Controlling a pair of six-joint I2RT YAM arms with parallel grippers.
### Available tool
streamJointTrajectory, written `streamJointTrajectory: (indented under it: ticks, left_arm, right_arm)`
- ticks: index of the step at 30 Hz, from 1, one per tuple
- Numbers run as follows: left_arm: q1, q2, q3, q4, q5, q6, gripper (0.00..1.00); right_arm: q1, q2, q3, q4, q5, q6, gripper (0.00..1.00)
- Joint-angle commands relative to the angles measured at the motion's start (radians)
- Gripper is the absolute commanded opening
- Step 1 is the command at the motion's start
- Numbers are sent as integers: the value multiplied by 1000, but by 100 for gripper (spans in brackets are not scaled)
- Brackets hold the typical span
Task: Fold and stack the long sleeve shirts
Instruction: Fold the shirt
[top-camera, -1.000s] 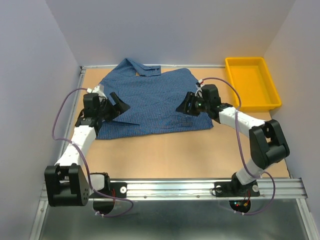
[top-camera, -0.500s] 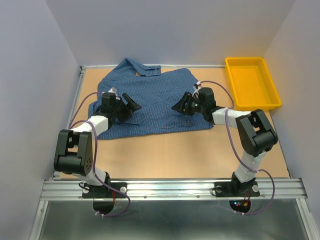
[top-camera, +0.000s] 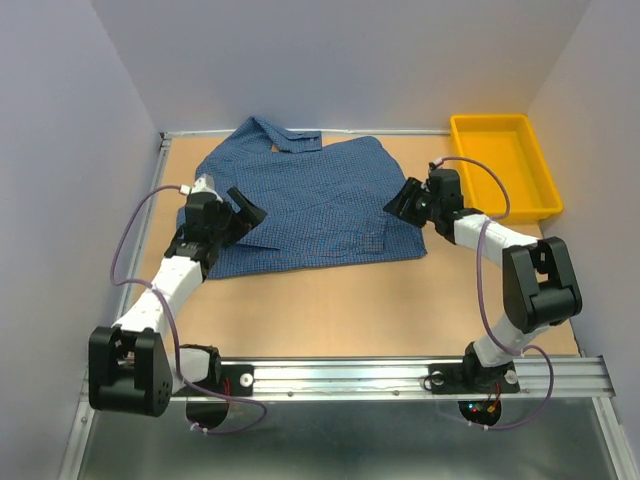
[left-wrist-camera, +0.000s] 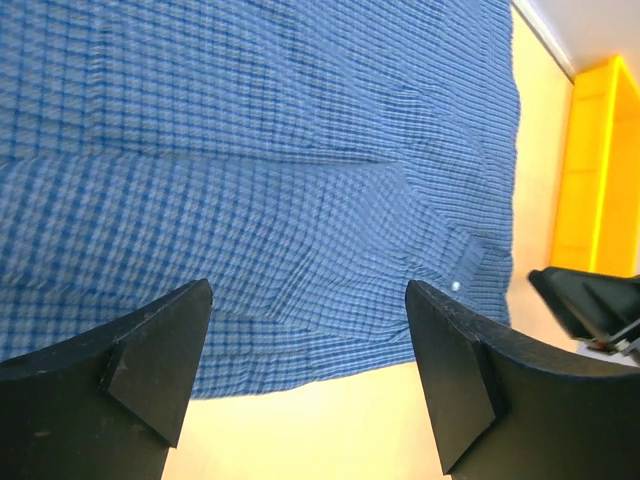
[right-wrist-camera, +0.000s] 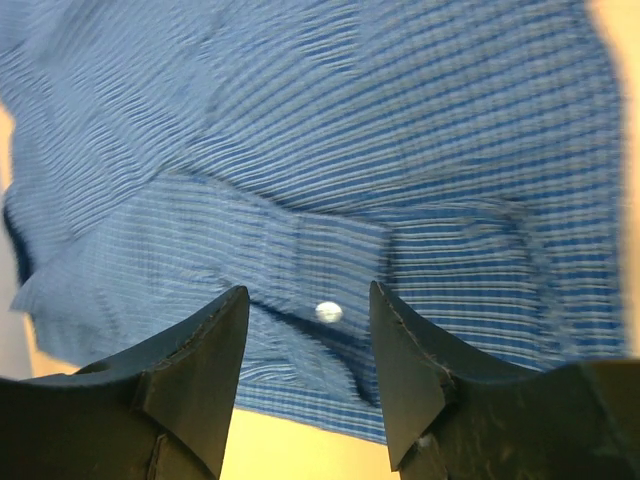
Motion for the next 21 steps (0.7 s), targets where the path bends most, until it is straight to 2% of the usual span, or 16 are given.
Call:
streamJointTrajectory:
  ticks: [1, 8, 21]
  left_arm:
    - [3, -68, -77, -112, -83, 41, 91]
    - [4, -59, -148, -98, -96, 33, 91]
    - [10, 15, -188, -61, -122, 41, 91]
  right_arm:
    - [-38, 38, -15, -63, 3, -26, 56]
    - [-42, 144, 25, -58, -12, -29, 46]
    - [-41, 183, 8, 15, -136, -34, 41]
